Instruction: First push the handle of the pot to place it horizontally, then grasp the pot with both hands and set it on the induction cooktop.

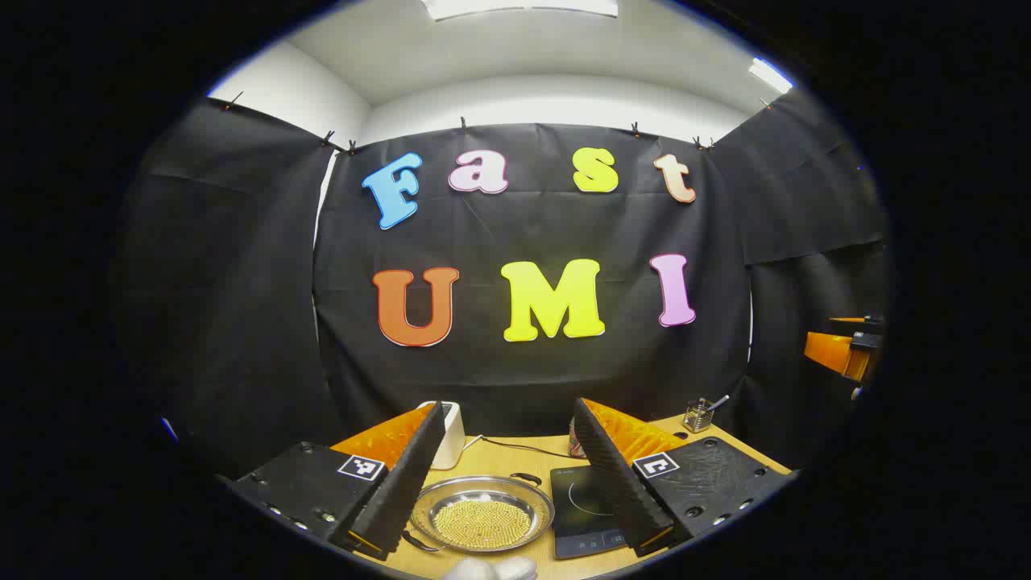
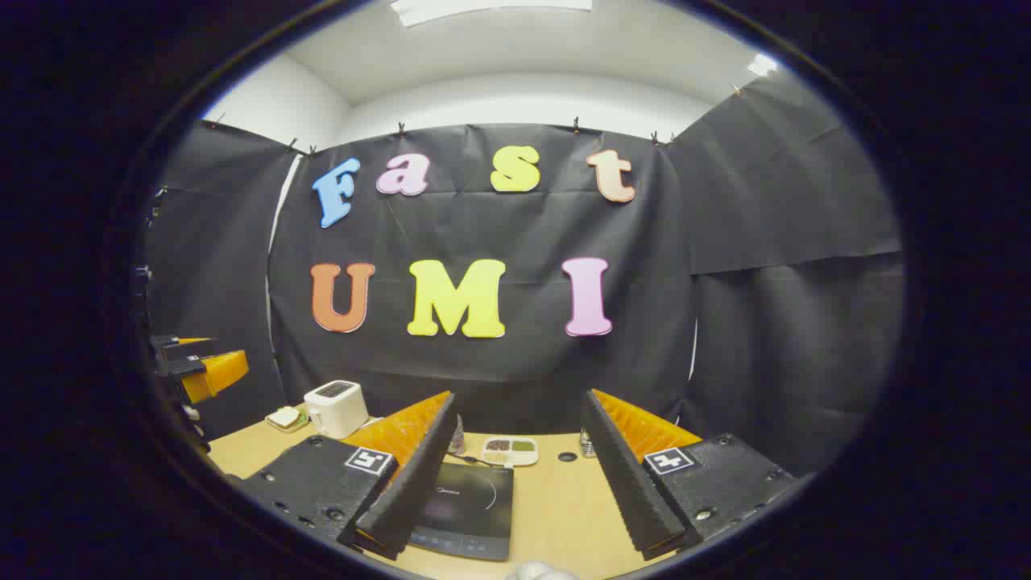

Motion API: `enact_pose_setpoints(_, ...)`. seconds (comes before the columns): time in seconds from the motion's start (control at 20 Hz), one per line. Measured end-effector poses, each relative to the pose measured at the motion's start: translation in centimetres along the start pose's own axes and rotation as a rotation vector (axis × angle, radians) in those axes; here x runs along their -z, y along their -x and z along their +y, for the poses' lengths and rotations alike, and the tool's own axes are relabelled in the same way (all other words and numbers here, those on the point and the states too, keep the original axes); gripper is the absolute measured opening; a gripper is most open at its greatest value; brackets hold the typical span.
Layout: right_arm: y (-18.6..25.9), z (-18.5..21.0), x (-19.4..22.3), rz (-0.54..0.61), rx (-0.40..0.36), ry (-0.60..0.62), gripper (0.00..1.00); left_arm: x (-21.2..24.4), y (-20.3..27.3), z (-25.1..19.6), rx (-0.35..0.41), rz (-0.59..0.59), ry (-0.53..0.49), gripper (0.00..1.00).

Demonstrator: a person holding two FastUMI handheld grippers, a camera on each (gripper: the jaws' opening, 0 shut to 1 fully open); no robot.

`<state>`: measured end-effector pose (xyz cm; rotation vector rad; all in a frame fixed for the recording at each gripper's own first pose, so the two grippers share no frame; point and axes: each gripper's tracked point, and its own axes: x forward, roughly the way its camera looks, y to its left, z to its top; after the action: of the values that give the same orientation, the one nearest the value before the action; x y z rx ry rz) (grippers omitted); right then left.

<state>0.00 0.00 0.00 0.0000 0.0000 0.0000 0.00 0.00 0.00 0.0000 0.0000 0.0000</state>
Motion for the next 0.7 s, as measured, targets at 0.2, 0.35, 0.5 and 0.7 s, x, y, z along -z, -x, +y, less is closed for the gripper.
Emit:
enact_pose_setpoints(0.2, -0.3, 0.3, 0.3, 0.013, 0.001, -0.003, 0.96, -0.2, 0.1, 0.5, -0.002, -0.004, 0.015, 0.96)
enact_pose_setpoints(0.35, -0.5, 0.4, 0.4, 0.014, 0.003, -0.001, 0.96, 0.2, -0.1, 1.0, -0.017, 0.003, 0.007, 0.96)
enact_pose_setpoints(0.5, -0.7, 0.2, 0.5, 0.018, 0.011, -0.004, 0.96, 0.3, -0.3, 1.1, -0.015, 0.002, 0.003, 0.96)
enact_pose_setpoints(0.7, -0.5, 0.4, 0.4, 0.016, 0.008, -0.010, 0.96, 0.5, -0.4, 1.2, -0.013, 0.006, 0.004, 0.96)
